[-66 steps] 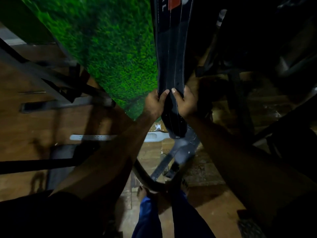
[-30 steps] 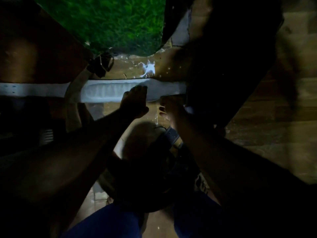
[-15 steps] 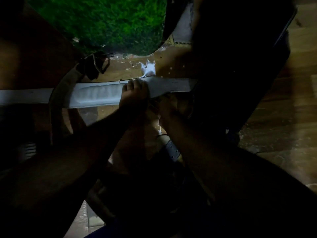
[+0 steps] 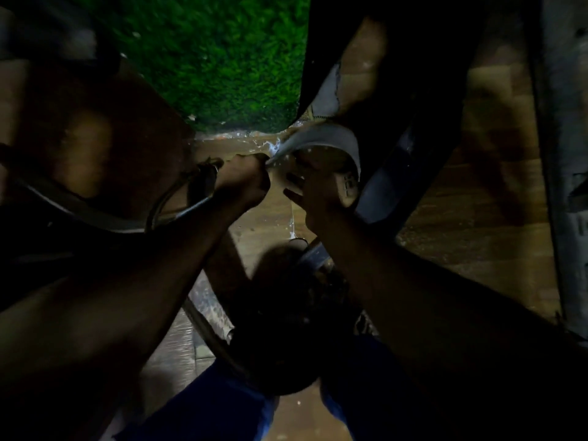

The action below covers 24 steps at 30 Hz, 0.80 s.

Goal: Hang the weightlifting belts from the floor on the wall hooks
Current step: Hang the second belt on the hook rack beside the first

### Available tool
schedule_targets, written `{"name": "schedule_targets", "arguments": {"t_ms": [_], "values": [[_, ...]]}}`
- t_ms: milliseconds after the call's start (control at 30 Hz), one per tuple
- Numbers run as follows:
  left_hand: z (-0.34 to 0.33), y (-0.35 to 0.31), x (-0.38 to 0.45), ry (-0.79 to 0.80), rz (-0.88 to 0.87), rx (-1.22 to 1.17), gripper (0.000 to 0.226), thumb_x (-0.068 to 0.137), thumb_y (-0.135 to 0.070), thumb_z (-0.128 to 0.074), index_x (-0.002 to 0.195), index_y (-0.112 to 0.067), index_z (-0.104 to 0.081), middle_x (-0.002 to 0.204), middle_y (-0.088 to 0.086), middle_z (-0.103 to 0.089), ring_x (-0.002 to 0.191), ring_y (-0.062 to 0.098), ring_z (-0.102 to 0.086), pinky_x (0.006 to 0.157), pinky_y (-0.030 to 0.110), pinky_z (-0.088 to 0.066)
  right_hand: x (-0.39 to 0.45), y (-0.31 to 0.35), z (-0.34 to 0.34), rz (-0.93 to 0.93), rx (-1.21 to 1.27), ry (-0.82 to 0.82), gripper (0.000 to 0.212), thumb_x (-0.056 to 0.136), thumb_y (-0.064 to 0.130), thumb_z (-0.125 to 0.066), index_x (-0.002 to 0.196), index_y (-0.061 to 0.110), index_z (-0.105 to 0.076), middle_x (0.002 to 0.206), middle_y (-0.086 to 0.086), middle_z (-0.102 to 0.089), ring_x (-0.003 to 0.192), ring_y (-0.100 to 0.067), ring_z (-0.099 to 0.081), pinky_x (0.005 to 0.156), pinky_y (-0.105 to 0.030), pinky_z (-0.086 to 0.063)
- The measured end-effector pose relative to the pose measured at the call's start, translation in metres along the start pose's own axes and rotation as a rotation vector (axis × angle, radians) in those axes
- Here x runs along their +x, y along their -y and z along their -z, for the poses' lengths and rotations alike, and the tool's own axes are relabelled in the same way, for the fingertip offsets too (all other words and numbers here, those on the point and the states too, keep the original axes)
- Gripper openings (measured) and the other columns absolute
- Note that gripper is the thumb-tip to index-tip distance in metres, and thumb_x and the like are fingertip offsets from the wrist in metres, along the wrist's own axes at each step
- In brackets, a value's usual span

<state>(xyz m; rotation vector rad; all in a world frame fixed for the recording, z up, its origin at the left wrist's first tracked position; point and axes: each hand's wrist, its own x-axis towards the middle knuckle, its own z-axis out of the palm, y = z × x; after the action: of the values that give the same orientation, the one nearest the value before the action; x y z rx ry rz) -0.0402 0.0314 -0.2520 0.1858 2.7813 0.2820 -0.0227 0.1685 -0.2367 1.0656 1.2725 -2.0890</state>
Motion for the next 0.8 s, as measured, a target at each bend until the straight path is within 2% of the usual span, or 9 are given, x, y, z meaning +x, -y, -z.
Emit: {"name": "schedule_targets", "arguments": {"t_ms": [133, 267, 367, 433, 500, 600, 700, 767, 800], "values": [[0.072, -0.01, -0.021, 0.009, 0.067, -0.163, 0.029, 0.095, -0.018, -0.049, 0.12, -0.012, -0.063, 0.102, 0.024, -0.069, 0.088, 0.04, -0.064, 0.065, 0.036, -0.042, -0.043, 0.026, -0.022, 0.068, -0.042, 0.024, 0.04, 0.108, 0.015, -0.037, 0.148, 0.013, -0.042, 0.155, -0.017, -0.041, 0.142, -0.038, -0.04, 0.109, -0.051, -0.037], [0.145, -0.022, -0.056, 0.065, 0.04, -0.363, 0.034, 0.091, -0.023, -0.061, 0.12, -0.005, -0.065, 0.109, 0.026, -0.069, 0.102, 0.04, -0.065, 0.074, 0.04, -0.049, -0.096, 0.055, -0.046, 0.108, -0.057, -0.016, 0.038, 0.105, 0.011, -0.044, 0.142, 0.016, -0.047, 0.149, -0.015, -0.048, 0.138, -0.039, -0.044, 0.09, -0.042, -0.042], [0.196, -0.034, -0.076, -0.011, 0.065, -0.475, 0.049, 0.079, -0.032, -0.047, 0.111, -0.001, -0.068, 0.102, 0.029, -0.069, 0.096, 0.043, -0.066, 0.067, 0.036, -0.041, -0.139, 0.079, -0.058, 0.153, -0.09, -0.092, 0.035, 0.101, 0.018, -0.056, 0.136, 0.014, -0.054, 0.142, -0.013, -0.056, 0.131, -0.036, -0.051, 0.089, -0.044, -0.049], [0.228, -0.043, -0.084, 0.016, 0.119, -0.496, 0.05, 0.08, -0.029, -0.043, 0.112, -0.001, -0.068, 0.107, 0.029, -0.068, 0.098, 0.042, -0.065, 0.073, 0.038, -0.045, -0.166, 0.095, -0.066, 0.206, -0.104, -0.085, 0.03, 0.1, 0.022, -0.058, 0.13, 0.016, -0.057, 0.137, -0.013, -0.06, 0.12, -0.035, -0.06, 0.084, -0.044, -0.056], [0.261, -0.052, -0.094, 0.055, 0.124, -0.564, 0.045, 0.083, -0.024, -0.046, 0.116, -0.001, -0.068, 0.111, 0.028, -0.068, 0.102, 0.04, -0.065, 0.078, 0.036, -0.047, -0.195, 0.115, -0.076, 0.244, -0.052, -0.06, 0.022, 0.1, 0.019, -0.058, 0.122, 0.019, -0.061, 0.129, -0.012, -0.064, 0.107, -0.025, -0.063, 0.072, -0.033, -0.055], [0.307, -0.059, -0.111, 0.037, 0.126, -0.639, 0.032, 0.09, -0.003, -0.051, 0.116, 0.001, -0.068, 0.112, 0.027, -0.069, 0.103, 0.039, -0.067, 0.079, 0.031, -0.047, -0.238, 0.143, -0.089, 0.244, -0.041, -0.035, 0.006, 0.097, 0.02, -0.063, 0.101, 0.024, -0.063, 0.112, -0.007, -0.067, 0.1, -0.023, -0.062, 0.074, -0.033, -0.051], [0.35, -0.062, -0.139, 0.01, 0.175, -0.719, 0.035, 0.087, -0.007, -0.051, 0.116, 0.002, -0.069, 0.113, 0.027, -0.069, 0.105, 0.039, -0.067, 0.084, 0.036, -0.05, -0.285, 0.169, -0.1, 0.264, -0.108, 0.013, 0.005, 0.095, 0.017, -0.065, 0.092, 0.02, -0.063, 0.089, -0.001, -0.069, 0.078, -0.016, -0.067, 0.07, -0.027, -0.051], [0.382, -0.067, -0.162, -0.003, 0.192, -0.743, 0.031, 0.091, 0.0, -0.049, 0.114, 0.007, -0.068, 0.113, 0.029, -0.068, 0.106, 0.042, -0.065, 0.084, 0.038, -0.049, -0.322, 0.185, -0.109, 0.293, -0.162, 0.069, 0.01, 0.097, 0.012, -0.062, 0.087, 0.013, -0.063, 0.07, 0.002, -0.069, 0.058, -0.009, -0.066, 0.057, -0.018, -0.052], [0.4, -0.069, -0.174, -0.01, 0.211, -0.729, 0.028, 0.093, 0.002, -0.047, 0.113, 0.009, -0.066, 0.114, 0.031, -0.067, 0.108, 0.044, -0.063, 0.085, 0.039, -0.047, -0.342, 0.192, -0.113, 0.306, -0.202, 0.073, 0.005, 0.096, 0.011, -0.063, 0.091, 0.01, -0.063, 0.068, 0.0, -0.068, 0.053, -0.008, -0.064, 0.053, -0.018, -0.051]]}}
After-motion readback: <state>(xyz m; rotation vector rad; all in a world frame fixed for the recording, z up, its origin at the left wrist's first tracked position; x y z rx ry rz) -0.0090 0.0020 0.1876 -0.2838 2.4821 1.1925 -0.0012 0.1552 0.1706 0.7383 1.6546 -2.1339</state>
